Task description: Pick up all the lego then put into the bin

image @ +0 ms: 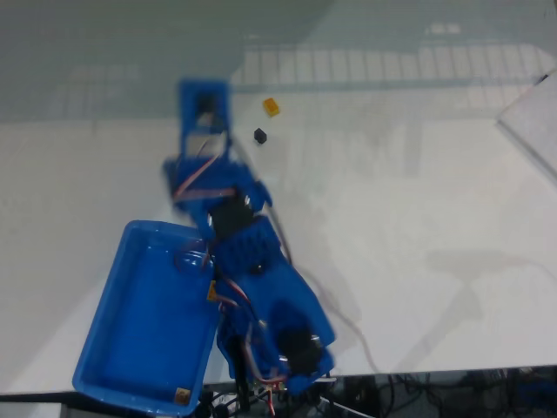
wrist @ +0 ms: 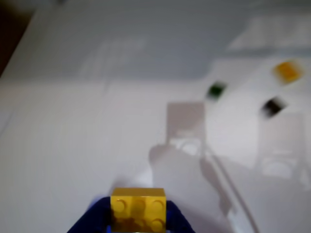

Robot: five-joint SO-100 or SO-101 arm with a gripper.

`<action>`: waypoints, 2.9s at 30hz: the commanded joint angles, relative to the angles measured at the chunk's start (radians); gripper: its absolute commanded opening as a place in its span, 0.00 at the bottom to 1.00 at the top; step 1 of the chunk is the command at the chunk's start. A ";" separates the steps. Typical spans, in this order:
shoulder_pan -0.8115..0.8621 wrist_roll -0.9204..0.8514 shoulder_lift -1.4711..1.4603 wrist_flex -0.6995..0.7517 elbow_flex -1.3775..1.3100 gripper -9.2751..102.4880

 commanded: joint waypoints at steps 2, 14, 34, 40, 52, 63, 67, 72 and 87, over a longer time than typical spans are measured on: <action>-0.397 0.089 0.066 0.170 -0.061 0.09; -0.627 0.040 -0.046 0.328 -0.051 0.11; 0.061 -0.106 -0.146 0.025 -0.064 0.45; 0.425 -0.037 -0.341 -0.337 -0.052 0.43; 0.673 0.063 -0.788 -0.692 -0.060 0.40; 0.761 0.092 -1.065 -0.775 -0.167 0.34; 0.746 0.141 -1.172 -0.726 -0.295 0.33; 0.698 0.183 -1.262 -0.595 -0.449 0.33; 0.624 0.178 -1.341 -0.506 -0.517 0.29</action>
